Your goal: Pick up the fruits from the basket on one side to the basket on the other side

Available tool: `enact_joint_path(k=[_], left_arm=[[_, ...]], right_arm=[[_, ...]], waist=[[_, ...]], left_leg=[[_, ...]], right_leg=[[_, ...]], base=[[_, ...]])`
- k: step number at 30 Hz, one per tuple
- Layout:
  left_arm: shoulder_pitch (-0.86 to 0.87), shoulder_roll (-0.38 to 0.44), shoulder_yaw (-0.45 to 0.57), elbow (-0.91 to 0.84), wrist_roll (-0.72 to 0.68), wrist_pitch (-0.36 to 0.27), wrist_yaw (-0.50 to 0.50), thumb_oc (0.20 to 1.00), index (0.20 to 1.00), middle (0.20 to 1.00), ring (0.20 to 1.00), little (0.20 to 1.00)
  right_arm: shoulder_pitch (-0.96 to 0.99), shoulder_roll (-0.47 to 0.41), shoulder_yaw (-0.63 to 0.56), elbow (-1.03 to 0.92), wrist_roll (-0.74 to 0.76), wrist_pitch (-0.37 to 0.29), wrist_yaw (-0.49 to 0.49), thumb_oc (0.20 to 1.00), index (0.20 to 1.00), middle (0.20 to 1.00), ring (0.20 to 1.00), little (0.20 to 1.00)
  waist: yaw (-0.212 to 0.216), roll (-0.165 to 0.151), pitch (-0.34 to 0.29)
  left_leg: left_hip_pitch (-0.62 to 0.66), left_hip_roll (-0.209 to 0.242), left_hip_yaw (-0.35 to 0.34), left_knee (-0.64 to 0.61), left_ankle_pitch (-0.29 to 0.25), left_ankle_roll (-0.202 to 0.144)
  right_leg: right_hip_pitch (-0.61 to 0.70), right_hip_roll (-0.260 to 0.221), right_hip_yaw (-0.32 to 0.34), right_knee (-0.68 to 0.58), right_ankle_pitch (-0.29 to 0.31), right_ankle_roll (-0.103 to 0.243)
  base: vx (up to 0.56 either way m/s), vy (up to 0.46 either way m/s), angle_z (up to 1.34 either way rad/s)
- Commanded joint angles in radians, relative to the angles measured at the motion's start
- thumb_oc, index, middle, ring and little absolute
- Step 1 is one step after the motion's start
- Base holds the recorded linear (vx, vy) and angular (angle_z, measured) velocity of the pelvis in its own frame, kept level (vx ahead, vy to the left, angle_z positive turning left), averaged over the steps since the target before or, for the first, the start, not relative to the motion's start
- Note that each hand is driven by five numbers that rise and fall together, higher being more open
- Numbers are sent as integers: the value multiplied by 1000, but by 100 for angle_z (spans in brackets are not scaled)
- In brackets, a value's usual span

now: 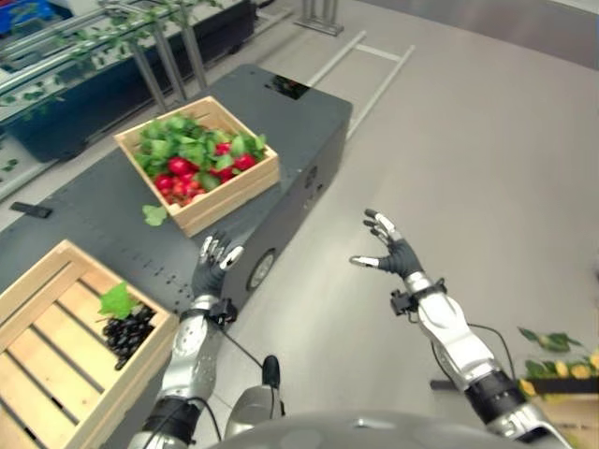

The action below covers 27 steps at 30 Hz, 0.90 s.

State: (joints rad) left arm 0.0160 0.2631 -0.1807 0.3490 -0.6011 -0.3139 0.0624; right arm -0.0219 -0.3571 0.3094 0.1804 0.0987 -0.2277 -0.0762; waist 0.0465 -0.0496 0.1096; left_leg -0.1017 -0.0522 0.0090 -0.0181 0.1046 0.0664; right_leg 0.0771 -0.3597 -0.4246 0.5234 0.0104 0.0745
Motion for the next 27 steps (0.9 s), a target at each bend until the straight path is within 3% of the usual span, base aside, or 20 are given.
enact_joint_path(k=[1,3,5,8,9,11,16,19,20,21,22,25,26,27], left_arm=[[-67,20,-16,-27,41,-54,16,1000,1000,1000,1000,1000],[-72,21,-32,-19,59,-50,13,1000,1000,1000,1000,1000],[-73,22,-34,-13,66,-51,18,1000,1000,1000,1000,1000],[-83,18,-48,25,72,-50,25,1000,1000,1000,1000,1000],[-91,11,-55,74,93,-55,33,1000,1000,1000,1000,1000],[-92,4,-64,109,95,-45,26,1000,1000,1000,1000,1000],[-61,-24,-50,263,91,-22,15,1000,1000,1000,1000,1000],[-69,-50,-47,446,112,2,24,1000,1000,1000,1000,1000],[-79,-75,-37,578,104,19,19,1000,1000,1000,1000,1000],[-81,-75,-36,581,104,18,19,1000,1000,1000,1000,1000],[-94,-99,-22,708,103,36,15,1000,1000,1000,1000,1000],[-115,-117,-11,819,113,55,5,1000,1000,1000,1000,1000],[-127,-126,-2,866,120,70,10,1000,1000,1000,1000,1000],[-132,-133,5,897,128,82,5,1000,1000,1000,1000,1000]], right_arm=[[-64,11,-13,-11,0,-33,-19,1000,1000,1000,1000,1000],[-40,11,-15,15,14,-30,-15,1000,1000,1000,1000,1000],[-40,14,-14,37,17,-31,-15,1000,1000,1000,1000,1000],[-44,12,-7,90,29,-29,-17,1000,1000,1000,1000,1000],[-45,11,-1,153,38,-27,-25,1000,1000,1000,1000,1000],[-47,13,9,178,48,-23,-15,1000,1000,1000,1000,1000],[-52,34,30,378,65,-9,-8,1000,1000,1000,1000,1000],[-58,53,44,521,79,0,-11,1000,1000,1000,1000,1000],[-55,69,53,619,90,6,-7,1000,1000,1000,1000,1000],[-57,70,53,622,90,4,-7,1000,1000,1000,1000,1000],[-64,86,57,753,88,14,-10,1000,1000,1000,1000,1000],[-73,101,65,859,84,24,-8,1000,1000,1000,1000,1000],[-74,114,57,908,92,33,-5,1000,1000,1000,1000,1000],[-75,120,48,946,91,39,-7,1000,1000,1000,1000,1000]], waist=[[0,26,23],[-23,37,23],[-26,40,24],[-48,30,25],[-57,24,29],[-59,19,27],[-26,15,-20],[-17,16,-25],[-16,17,-21],[-18,17,-20],[-12,20,-16],[-8,25,-6],[-7,26,0],[-16,27,2]], left_leg=[[97,33,-48,-15,-121,-57],[105,26,-145,-11,-111,-63],[102,25,-176,-10,-108,-68],[102,1,-246,-15,-100,-77],[104,-20,-302,-1,-102,-81],[105,-26,-324,10,-105,-88],[102,1,-330,-2,-108,-117],[97,23,-338,2,-107,-141],[93,37,-347,12,-108,-157],[93,37,-349,13,-108,-157],[78,48,-353,33,-105,-176],[69,60,-365,40,-96,-190],[56,74,-349,38,-80,-199],[35,94,-285,40,-70,-201]], right_leg=[[-152,105,210,-145,3,82],[-171,199,380,-197,-70,70],[-179,203,391,-228,-78,69],[-213,269,483,-352,-71,67],[-217,315,557,-377,-59,63],[-199,325,559,-376,-65,60],[-119,299,476,-479,-51,40],[-89,301,444,-506,-52,29],[-74,303,421,-517,-53,23],[-73,303,419,-518,-53,22],[-60,310,390,-538,-53,16],[-44,324,362,-556,-56,4],[-36,325,337,-564,-57,2],[-35,319,315,-566,-60,3]], base=[[68,17,143],[94,-17,70],[79,-61,131],[159,-76,124],[153,-53,123],[90,-114,136],[84,-205,99],[29,-164,-12],[15,-176,0],[-13,-214,13],[-22,-154,24],[-26,-110,34],[-71,-80,31],[-70,-32,46]])
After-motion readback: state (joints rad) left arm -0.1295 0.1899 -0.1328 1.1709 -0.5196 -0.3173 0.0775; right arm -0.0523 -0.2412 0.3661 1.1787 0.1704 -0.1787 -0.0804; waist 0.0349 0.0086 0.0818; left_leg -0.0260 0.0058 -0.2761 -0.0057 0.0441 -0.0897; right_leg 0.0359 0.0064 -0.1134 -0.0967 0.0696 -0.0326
